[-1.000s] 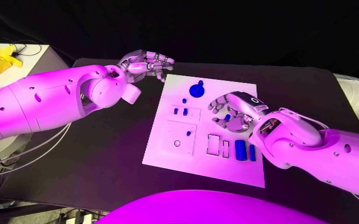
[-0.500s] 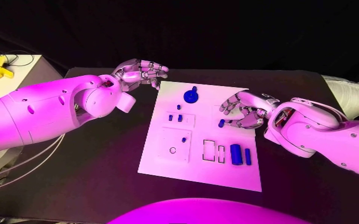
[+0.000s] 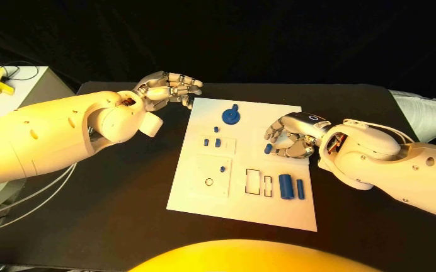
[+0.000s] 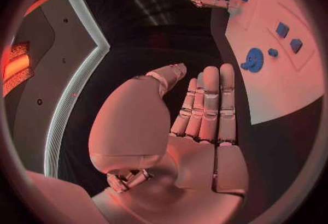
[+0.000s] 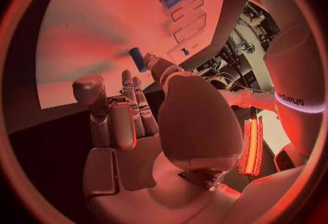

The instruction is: Assemble the parts on the task board

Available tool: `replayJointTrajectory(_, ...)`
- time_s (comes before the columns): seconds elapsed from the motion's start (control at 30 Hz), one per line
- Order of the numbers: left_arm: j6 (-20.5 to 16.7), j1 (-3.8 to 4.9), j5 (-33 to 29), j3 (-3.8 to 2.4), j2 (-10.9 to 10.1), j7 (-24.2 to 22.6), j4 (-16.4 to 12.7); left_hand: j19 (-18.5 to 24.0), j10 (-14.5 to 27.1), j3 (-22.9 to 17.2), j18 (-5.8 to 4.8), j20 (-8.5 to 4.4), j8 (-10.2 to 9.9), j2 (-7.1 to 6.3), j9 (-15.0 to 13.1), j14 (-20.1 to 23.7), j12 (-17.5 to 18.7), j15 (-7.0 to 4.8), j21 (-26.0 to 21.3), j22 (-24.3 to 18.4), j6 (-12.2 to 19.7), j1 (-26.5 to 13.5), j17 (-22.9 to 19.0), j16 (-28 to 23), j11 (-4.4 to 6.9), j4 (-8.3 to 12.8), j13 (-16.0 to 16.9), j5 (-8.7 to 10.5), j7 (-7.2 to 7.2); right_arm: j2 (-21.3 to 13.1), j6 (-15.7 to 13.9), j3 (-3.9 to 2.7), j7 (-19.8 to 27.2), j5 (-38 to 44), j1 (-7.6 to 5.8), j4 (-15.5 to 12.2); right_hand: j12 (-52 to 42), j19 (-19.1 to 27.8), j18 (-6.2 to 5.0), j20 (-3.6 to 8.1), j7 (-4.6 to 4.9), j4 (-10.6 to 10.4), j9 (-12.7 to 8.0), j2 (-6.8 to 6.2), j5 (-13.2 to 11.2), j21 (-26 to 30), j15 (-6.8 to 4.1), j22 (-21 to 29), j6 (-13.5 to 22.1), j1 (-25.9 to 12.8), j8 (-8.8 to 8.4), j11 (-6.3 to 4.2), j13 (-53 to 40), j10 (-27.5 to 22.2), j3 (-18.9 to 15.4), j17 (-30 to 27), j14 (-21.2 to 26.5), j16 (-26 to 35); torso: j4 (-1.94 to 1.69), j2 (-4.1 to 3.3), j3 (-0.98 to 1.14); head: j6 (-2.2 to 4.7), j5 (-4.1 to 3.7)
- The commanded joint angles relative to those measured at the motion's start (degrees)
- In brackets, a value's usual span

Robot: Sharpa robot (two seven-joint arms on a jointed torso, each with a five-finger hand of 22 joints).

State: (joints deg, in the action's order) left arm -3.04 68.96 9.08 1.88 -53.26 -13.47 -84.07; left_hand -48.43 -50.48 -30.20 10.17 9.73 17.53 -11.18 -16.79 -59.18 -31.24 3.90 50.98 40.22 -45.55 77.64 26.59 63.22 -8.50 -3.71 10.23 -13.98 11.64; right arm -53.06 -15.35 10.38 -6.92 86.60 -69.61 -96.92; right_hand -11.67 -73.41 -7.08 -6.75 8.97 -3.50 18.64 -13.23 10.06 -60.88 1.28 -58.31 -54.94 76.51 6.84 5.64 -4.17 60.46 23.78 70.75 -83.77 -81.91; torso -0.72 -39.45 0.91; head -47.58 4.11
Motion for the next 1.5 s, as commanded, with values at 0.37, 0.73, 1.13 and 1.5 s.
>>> replayJointTrajectory(0.37,1.49,-0.01,0.33,-0.01,-0.07,-0.35,-0.15,-0.38,0.56,0.41,0.30,-0.04,0.32,-0.01,0.01,0.13,-0.25,0.26,-0.40,-0.09,0.55,0.46,0.07,0.24,0.02,0.07,0.10,0.22,0.93,0.94,0.10,0.10,-2.16,3.62,0.82,-0.22,-0.53,-2.22,0.52,0.37,-0.20,-2.32,0.46,0.89,-1.83,-2.48,-0.83,-2.87,-3.63,0.84,1.50,-0.63,0.03,4.84,3.43,1.17,-2.33,-0.65,0.00,0.02,-0.04,-0.08,-0.07)
replayJointTrajectory(0.73,1.58,-0.01,0.39,-0.01,-0.10,-0.31,-0.22,-0.40,0.58,0.42,0.31,-0.03,0.37,0.06,0.00,0.11,-0.32,0.27,-0.41,-0.09,0.58,0.44,0.08,0.27,0.01,0.03,0.12,0.21,0.94,1.79,-1.29,0.11,-3.13,4.57,1.23,-0.41,-0.26,-2.56,0.64,0.73,-0.46,-2.82,0.70,0.65,-1.88,-2.96,-1.20,-3.58,-4.66,0.82,1.98,-1.05,-0.06,6.89,4.82,1.45,-2.42,-0.78,0.01,-0.01,-0.03,-0.25,-0.35)
replayJointTrajectory(1.13,1.55,-0.01,0.40,-0.01,-0.21,-0.23,-0.28,-0.43,0.60,0.43,0.31,-0.03,0.42,0.10,0.00,0.07,-0.38,0.27,-0.40,-0.10,0.60,0.44,0.10,0.31,0.02,0.01,0.13,0.21,0.95,2.49,-1.84,0.12,-5.99,6.66,1.46,-0.45,0.39,-2.77,0.71,0.91,-0.76,-3.60,0.94,0.13,-1.09,-3.17,-1.40,-4.03,-5.34,0.28,2.37,-1.31,-0.13,8.01,5.59,1.63,-2.49,-0.89,0.00,0.05,-0.08,-0.41,-0.41)
replayJointTrajectory(1.5,1.56,-0.01,0.41,-0.01,-0.26,-0.19,-0.30,-0.47,0.64,0.44,0.33,-0.03,0.50,0.13,-0.01,0.01,-0.48,0.26,-0.39,-0.10,0.65,0.50,0.12,0.38,0.03,0.04,0.15,0.20,0.94,2.25,-3.72,0.11,-6.90,5.46,1.63,-1.39,1.22,-4.35,1.34,1.55,-1.58,-2.58,2.01,1.91,0.04,-5.92,-2.09,-7.23,-7.47,1.87,4.02,-2.08,-0.32,10.53,9.19,3.96,-3.12,-2.00,-0.03,0.02,-0.04,-0.45,-0.47)
